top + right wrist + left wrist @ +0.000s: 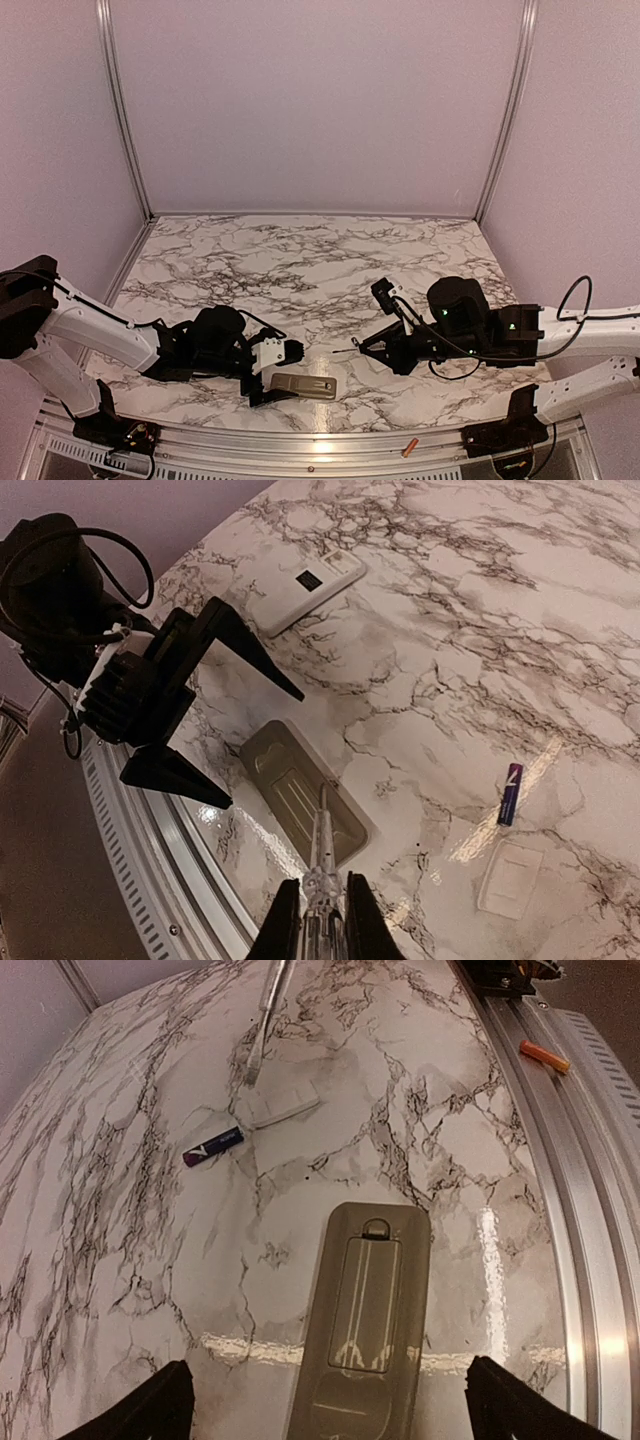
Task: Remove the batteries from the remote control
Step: Pick up the remote control from the center of the board.
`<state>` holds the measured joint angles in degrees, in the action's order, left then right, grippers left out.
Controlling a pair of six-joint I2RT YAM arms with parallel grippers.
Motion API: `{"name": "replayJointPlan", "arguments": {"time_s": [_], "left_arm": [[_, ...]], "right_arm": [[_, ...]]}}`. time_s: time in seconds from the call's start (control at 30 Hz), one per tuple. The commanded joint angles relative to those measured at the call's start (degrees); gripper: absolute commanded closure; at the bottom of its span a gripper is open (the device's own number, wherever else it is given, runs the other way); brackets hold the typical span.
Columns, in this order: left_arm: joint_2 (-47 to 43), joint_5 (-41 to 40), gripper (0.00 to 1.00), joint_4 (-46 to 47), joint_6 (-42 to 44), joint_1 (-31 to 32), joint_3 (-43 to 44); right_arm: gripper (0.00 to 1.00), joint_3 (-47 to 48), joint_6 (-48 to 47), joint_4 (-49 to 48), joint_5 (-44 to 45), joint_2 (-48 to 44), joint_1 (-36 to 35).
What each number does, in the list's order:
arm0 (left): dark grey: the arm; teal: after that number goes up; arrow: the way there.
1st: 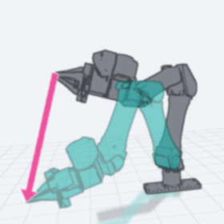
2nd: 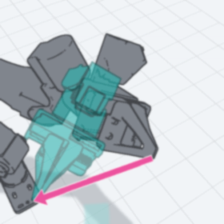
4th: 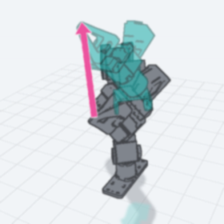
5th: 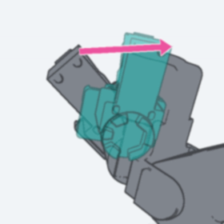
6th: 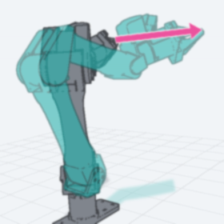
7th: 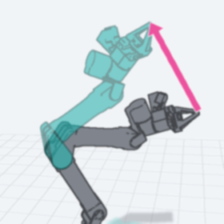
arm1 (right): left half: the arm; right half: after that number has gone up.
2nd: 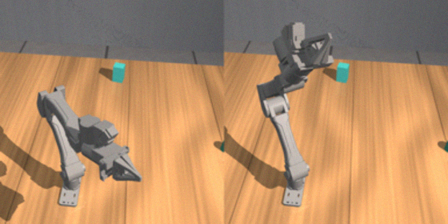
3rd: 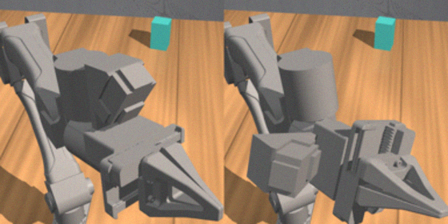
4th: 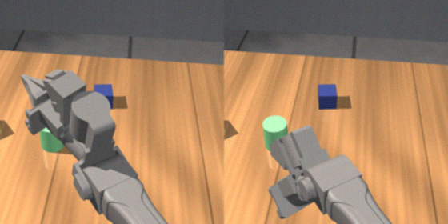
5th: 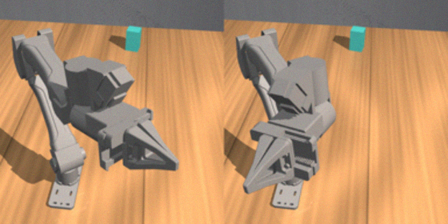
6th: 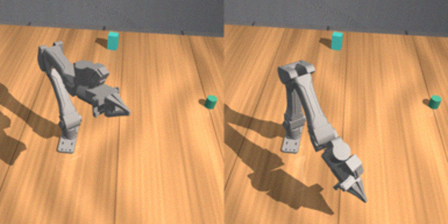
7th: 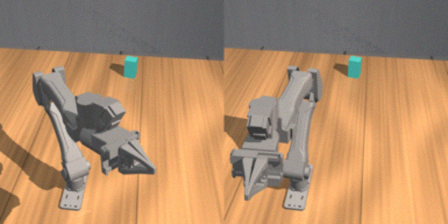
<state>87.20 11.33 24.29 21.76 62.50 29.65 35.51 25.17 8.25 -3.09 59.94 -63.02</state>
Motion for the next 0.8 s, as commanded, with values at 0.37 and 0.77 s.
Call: {"name": "replayJointPlan", "arguments": {"time_s": [0.37,0.77], "left_arm": [[6.6,14.9,0.05,0.7,-1.3,-4.4,2.0],[15.2,20.6,0.14,6.4,-3.1,-5.9,4.6]], "right_arm": [[1.00,-2.9,0.9,-2.8,-1.8,-2.0,0.4],[1.00,-4.5,1.2,-6.1,-3.6,-2.6,0.4]]}}
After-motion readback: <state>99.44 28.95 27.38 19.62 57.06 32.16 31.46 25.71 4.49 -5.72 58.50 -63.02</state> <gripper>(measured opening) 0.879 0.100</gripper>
